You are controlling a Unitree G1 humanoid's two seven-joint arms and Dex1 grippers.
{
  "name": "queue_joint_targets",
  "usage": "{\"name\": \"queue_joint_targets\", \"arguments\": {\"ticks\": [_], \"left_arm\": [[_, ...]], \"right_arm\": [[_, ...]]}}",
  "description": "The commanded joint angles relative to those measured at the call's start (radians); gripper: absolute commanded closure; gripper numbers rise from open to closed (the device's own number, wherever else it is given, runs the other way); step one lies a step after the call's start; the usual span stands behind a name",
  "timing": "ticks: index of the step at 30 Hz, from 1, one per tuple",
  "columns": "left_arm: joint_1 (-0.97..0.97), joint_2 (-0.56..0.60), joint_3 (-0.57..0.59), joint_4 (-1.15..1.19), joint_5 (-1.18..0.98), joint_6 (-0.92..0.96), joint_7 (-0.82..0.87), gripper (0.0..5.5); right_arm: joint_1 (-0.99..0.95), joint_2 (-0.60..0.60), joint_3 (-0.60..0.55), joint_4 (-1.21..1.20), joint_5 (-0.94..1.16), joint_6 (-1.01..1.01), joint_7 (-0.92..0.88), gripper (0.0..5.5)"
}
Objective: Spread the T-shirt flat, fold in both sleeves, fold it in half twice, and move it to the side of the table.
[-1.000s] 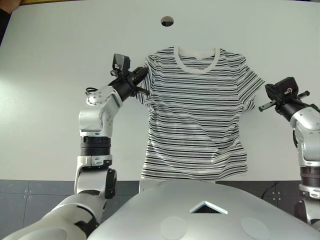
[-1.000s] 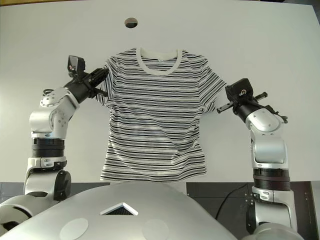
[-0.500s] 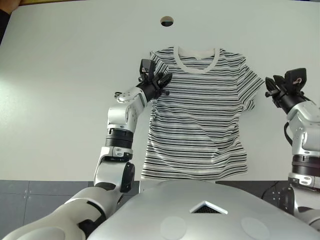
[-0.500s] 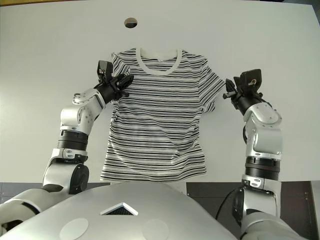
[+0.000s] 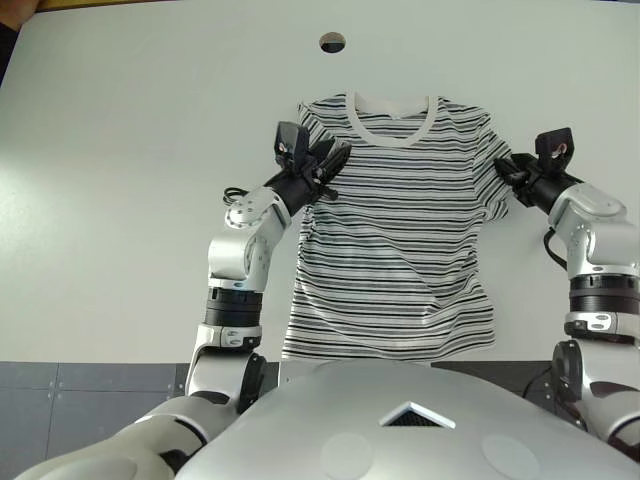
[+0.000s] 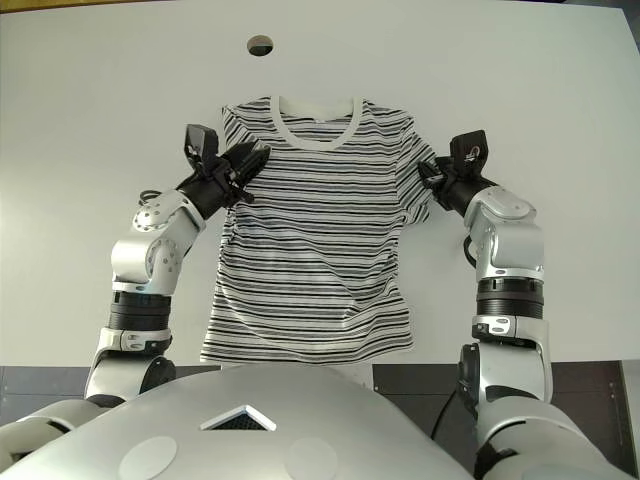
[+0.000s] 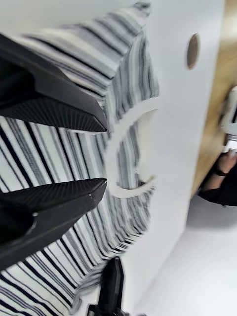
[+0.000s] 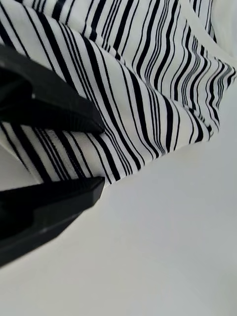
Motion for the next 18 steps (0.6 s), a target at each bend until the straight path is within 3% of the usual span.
{"name": "queue_joint_targets", "arguments": {"ticks": [1, 5, 13, 18], "left_arm": [[0.009, 0.017, 0.043, -0.076, -0.025, -0.014, 0.013, 3.77], [0.016, 0.023, 0.055, -0.108, -0.032, -0.034, 0.014, 3.77], [0.038, 0.047, 0.080, -0.093, -0.024, -0.069, 0.022, 3.77], [0.060, 0.084, 0.017, -0.007, 0.096, -0.130, 0.046, 3.77]], "right_arm": [[0.013, -0.006, 0.025, 0.035, -0.012, 0.039, 0.020, 4.62], [0.016, -0.014, 0.022, 0.038, -0.024, 0.005, 0.013, 5.36], [0.035, -0.030, 0.021, -0.145, -0.048, -0.065, -0.004, 5.36], [0.060, -0.019, 0.070, -0.253, -0.076, -0.055, 0.001, 5.36]]}}
